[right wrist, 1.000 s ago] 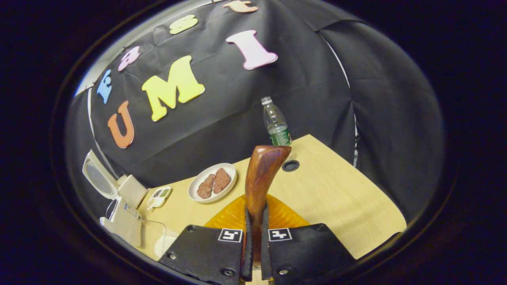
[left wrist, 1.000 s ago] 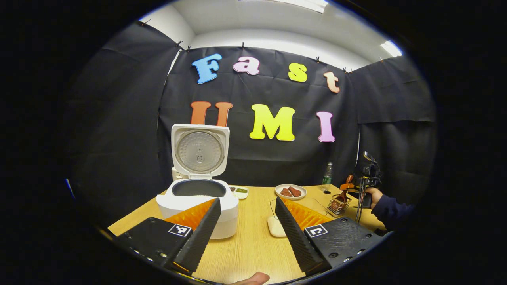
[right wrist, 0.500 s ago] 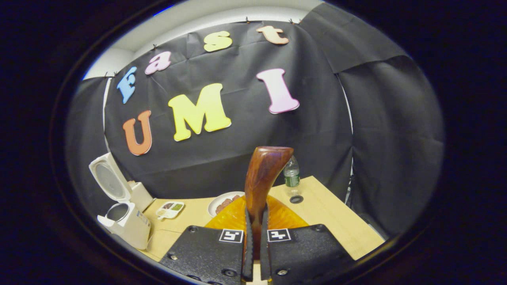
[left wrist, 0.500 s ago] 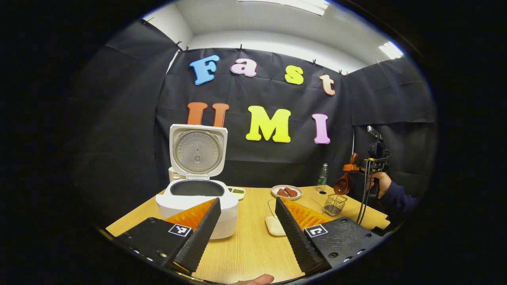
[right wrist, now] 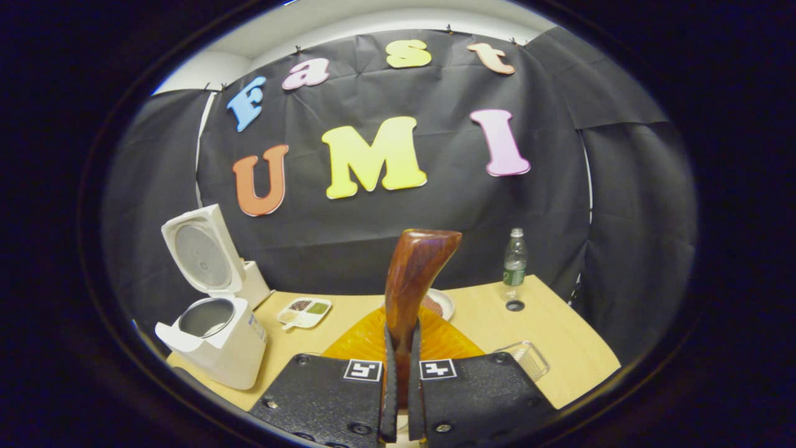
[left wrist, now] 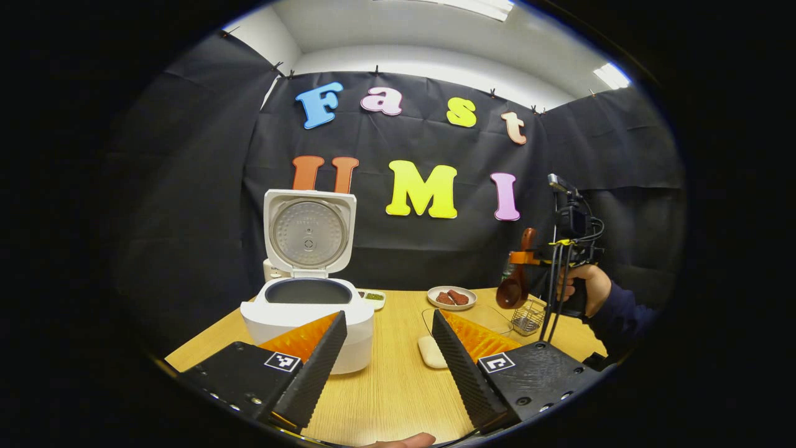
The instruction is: Close the left gripper, press the button to open the rice cooker; take a wooden spoon from the chopstick holder with the right hand, scoop a spoonful of rice and pour it into the rice cooker, then put the wooden spoon back into the chopstick holder.
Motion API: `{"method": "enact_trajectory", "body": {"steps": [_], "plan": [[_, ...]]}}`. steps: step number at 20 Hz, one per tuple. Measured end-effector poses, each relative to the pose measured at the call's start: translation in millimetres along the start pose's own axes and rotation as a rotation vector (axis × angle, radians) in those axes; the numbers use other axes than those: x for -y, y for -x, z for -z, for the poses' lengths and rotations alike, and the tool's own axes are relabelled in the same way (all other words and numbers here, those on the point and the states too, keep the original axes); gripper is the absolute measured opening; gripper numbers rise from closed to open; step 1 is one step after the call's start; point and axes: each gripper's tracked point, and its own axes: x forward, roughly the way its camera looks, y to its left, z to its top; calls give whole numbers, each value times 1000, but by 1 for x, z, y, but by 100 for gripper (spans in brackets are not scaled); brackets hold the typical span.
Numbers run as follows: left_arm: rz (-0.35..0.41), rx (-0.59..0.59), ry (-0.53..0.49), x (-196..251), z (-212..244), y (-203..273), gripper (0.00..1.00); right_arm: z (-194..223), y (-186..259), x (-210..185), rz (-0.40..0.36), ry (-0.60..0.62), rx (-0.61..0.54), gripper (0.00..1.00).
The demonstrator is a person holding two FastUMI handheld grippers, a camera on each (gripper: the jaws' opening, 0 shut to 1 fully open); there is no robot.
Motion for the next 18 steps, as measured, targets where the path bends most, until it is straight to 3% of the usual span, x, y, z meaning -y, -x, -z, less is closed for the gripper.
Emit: {"method": "enact_trajectory", "body": {"steps": [7, 14, 18], "plan": [[-18, 7, 1, -14, -5, 1, 88, 64, -37, -34, 98, 160, -1, 7], [-13, -22, 13, -19, 8, -3, 88, 116, -63, -39, 163, 246, -83, 9], [-24, -32, 26, -27, 12, -3, 89, 133, -68, -67, 73, 236, -127, 9]]}}
